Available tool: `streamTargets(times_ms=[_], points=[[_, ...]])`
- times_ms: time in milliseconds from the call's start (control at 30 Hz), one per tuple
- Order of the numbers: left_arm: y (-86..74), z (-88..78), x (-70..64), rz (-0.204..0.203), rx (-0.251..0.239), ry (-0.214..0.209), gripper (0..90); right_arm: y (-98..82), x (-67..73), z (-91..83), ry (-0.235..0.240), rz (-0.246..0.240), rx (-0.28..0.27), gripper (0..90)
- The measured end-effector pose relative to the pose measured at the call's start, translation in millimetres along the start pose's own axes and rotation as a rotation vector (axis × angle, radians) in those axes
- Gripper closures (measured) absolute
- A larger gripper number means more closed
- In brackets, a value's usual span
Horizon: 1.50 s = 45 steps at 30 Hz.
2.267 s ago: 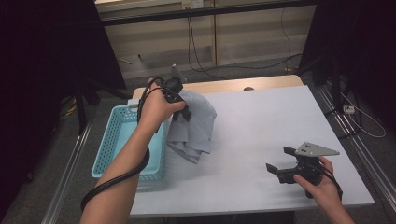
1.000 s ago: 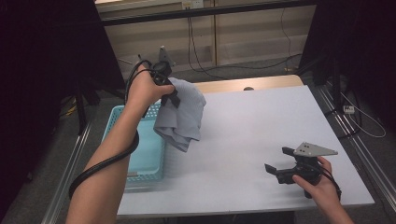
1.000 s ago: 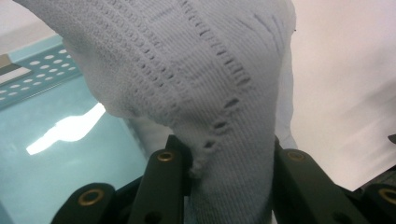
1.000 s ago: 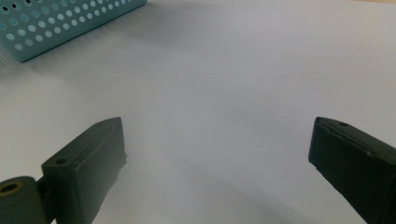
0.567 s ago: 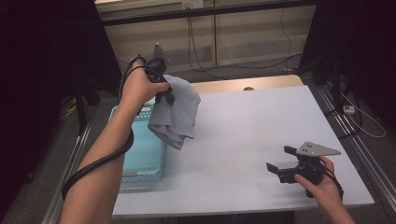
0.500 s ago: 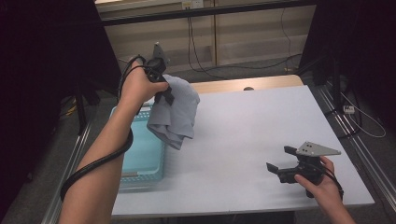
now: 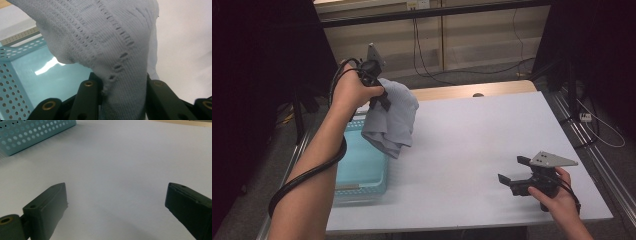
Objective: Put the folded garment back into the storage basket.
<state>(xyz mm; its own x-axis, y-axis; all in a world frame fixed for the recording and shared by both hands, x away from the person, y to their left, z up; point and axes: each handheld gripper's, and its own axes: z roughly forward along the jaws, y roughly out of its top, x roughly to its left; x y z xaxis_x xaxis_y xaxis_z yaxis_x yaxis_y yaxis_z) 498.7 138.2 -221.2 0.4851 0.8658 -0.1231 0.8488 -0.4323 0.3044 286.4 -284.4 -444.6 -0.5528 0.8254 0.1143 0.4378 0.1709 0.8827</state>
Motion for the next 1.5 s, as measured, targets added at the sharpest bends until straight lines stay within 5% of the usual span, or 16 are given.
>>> streamTargets(times_ms=[767,1500], points=[[-15.7,-6.6,45.1,-0.072,-0.014,0.032,72.1,-0.2,1.8,2.6,0.005,-0.005,0.007,4.1],[-33.2,19.9,84.0,-0.135,0.009,0.065,72.1,0.2,2.4,2.9,0.009,-0.005,0.005,4.1]])
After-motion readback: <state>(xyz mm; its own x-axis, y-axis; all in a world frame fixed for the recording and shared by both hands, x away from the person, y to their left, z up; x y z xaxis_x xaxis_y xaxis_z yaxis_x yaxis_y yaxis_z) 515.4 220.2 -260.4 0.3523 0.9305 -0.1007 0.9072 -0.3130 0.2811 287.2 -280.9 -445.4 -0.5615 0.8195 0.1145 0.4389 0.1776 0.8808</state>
